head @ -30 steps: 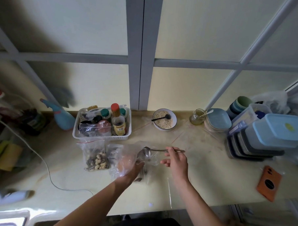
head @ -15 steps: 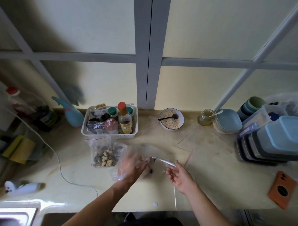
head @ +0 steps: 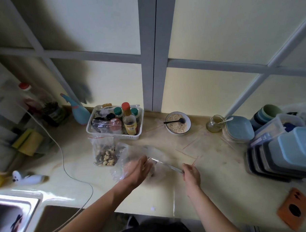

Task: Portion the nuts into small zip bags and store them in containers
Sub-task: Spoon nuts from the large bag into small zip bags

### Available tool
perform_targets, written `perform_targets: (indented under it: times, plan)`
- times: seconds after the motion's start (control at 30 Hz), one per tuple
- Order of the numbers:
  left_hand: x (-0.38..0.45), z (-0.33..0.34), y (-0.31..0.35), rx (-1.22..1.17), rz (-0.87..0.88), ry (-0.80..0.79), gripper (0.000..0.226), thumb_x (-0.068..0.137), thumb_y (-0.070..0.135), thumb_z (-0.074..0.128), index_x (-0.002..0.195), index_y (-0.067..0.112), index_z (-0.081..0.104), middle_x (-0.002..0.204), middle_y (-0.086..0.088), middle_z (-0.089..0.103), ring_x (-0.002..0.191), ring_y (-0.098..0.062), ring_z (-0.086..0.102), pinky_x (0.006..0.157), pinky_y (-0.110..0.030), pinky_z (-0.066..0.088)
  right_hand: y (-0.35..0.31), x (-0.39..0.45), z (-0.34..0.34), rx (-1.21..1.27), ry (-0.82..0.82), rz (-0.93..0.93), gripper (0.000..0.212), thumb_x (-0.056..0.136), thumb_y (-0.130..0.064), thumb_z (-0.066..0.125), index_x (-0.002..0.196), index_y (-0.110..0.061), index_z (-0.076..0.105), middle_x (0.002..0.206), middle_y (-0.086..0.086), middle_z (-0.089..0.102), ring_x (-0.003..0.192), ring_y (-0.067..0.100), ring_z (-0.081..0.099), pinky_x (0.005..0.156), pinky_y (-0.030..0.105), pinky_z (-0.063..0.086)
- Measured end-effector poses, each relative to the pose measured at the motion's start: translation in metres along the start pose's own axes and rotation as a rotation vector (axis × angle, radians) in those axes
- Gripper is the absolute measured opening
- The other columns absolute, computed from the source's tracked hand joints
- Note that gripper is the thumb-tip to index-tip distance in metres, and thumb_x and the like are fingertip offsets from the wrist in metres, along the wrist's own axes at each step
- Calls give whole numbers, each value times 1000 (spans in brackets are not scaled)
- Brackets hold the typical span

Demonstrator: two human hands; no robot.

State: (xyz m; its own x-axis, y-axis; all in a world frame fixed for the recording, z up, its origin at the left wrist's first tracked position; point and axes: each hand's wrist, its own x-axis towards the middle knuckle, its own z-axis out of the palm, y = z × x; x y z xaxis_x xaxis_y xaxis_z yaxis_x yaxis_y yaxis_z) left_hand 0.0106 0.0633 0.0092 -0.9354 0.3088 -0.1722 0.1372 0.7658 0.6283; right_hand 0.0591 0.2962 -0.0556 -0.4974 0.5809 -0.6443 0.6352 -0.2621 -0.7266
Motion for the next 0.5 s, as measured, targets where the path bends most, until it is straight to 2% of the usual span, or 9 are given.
perform_targets:
  times: [0.1,0.17,0.2,0.27,0.37,0.43,0.5]
  plan:
    - [-1,-2,11,-22,-47,12,40,95,56,44,80,19,40,69,0,49,68,-22,49,66,-43,47,-10,0,2,-377,156,-174,17,89,-22,68,102,-11,70,108,12,69,98,32,62,80,34,47]
    - [-2,-7,22,4,-64,-3,28,98,47,50,82,25,45,74,7,53,70,-16,49,68,-32,44,-20,-8,6,-461,199,-402,19,87,-8,66,105,-11,70,112,14,65,110,36,58,88,38,46]
    - [-3,-10,27,19,-65,-22,23,98,45,52,83,29,47,77,9,55,72,-14,50,70,-28,41,-25,-14,9,-461,145,-525,24,85,-1,63,104,-14,70,111,11,66,110,33,58,89,37,46]
    - [-5,-12,32,44,-53,-53,21,99,45,52,85,30,48,79,10,54,74,-14,50,71,-27,38,-40,-27,17,-431,-169,-637,33,84,5,59,101,-22,68,105,1,69,102,24,65,88,31,52]
    - [-12,-13,35,60,-14,-51,33,99,52,50,84,24,40,78,5,54,74,-19,50,67,-33,35,-61,-42,30,-562,-775,-620,36,75,-12,54,102,-30,68,101,-7,73,97,12,69,89,30,54]
    - [-19,-16,42,34,-20,1,35,98,52,50,83,22,39,81,-1,58,75,-24,53,64,-36,38,-68,-48,36,-687,-1022,-606,37,68,-19,53,100,-29,67,97,-9,70,89,6,64,82,28,52]
    - [-26,-17,54,75,18,83,34,98,49,49,83,22,38,81,-5,61,77,-29,57,63,-39,41,-76,-56,37,-813,-1125,-658,30,65,-17,57,88,-32,69,90,-13,67,78,0,59,74,23,48]
